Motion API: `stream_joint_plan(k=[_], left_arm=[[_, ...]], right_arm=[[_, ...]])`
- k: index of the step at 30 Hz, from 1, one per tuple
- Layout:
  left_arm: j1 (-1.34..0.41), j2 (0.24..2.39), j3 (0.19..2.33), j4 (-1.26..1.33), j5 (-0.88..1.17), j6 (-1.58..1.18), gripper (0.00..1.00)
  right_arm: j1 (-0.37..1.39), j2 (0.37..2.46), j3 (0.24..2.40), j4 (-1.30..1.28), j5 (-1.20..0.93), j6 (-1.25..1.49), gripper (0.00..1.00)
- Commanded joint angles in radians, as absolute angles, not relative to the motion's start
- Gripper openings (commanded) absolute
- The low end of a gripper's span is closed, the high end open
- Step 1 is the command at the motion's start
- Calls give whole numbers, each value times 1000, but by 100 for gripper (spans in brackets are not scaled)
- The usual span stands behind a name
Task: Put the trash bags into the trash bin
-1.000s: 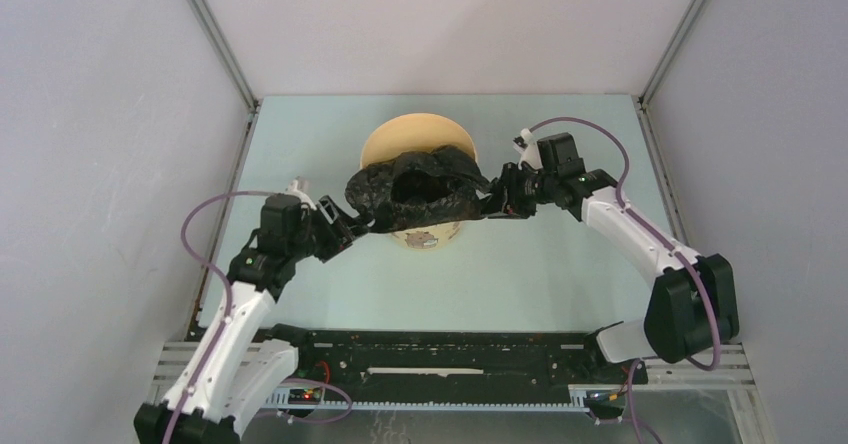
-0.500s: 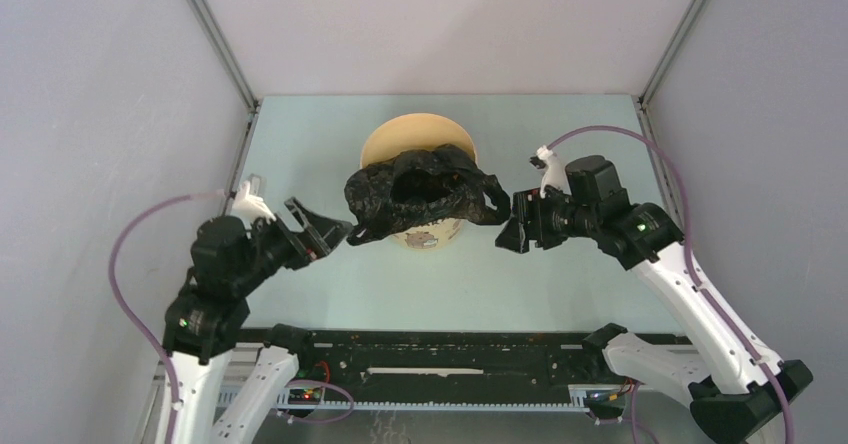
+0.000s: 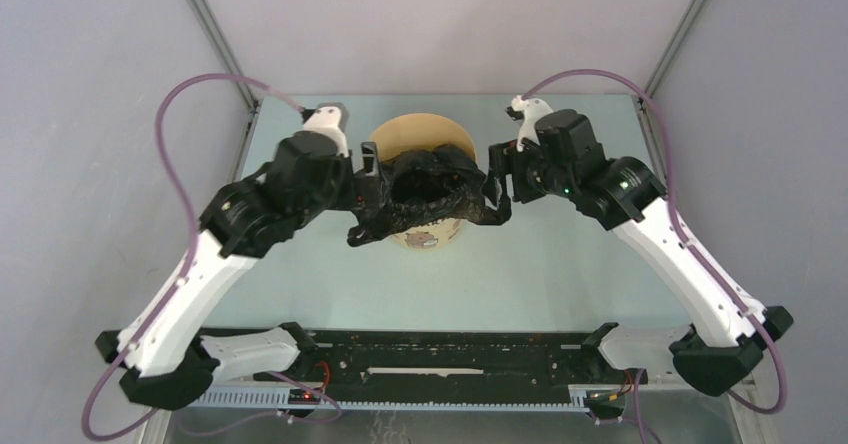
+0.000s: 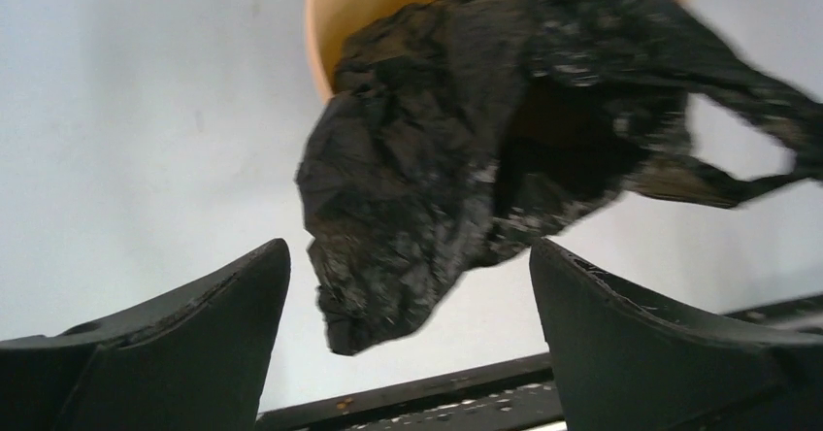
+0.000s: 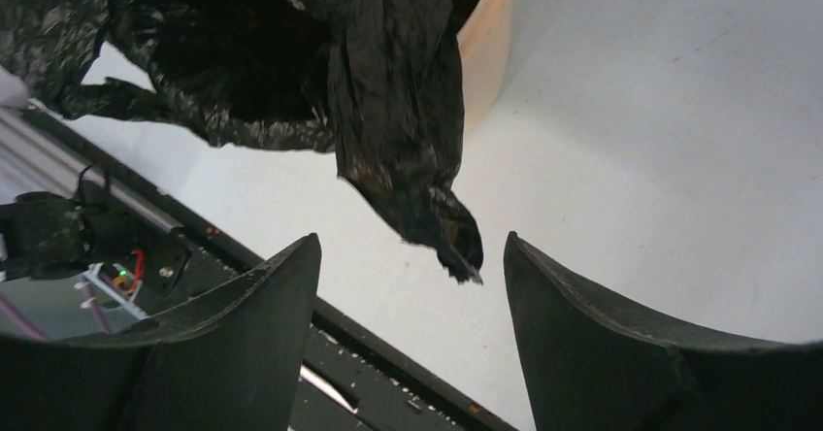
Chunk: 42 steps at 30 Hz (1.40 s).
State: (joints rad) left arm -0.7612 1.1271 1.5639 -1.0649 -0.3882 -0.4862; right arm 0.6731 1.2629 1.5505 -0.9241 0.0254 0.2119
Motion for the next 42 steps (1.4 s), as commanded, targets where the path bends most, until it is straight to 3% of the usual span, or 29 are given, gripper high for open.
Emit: stream_joint_plan(k=[1,6,11,17,21,30,35,42], left_arm=[[-777,1174,1583,-1122,-550,-429,100],[-778,1189,1533,-1092,-511,-408,100],[-769,1192,1503,-1100,-555,-404,95],[-672,1215,1516,-1109,-524,-382,73],[-598,1218,1527,-1082,-472,-358,57],[-500,1284,1516,-976,-366,-309,33],[-449,1338,1536,-929,-309,-298,8],[-377,1392,1550,-871,-264,-278,2]], right_arm=[[700,1293,1606,-900,132,180,69],[703,1324,1598,-851,135,183,60],[701,1362,1605,-812,131,169,39],[670,1428,1650,-811,171,165,10],[626,1469,1664,-780,135,170,0],[559,1611,1761,-753,105,188,0],[539,1685,1825,-746,94,186,0],[506,1782,1943,-755,73,207,0]])
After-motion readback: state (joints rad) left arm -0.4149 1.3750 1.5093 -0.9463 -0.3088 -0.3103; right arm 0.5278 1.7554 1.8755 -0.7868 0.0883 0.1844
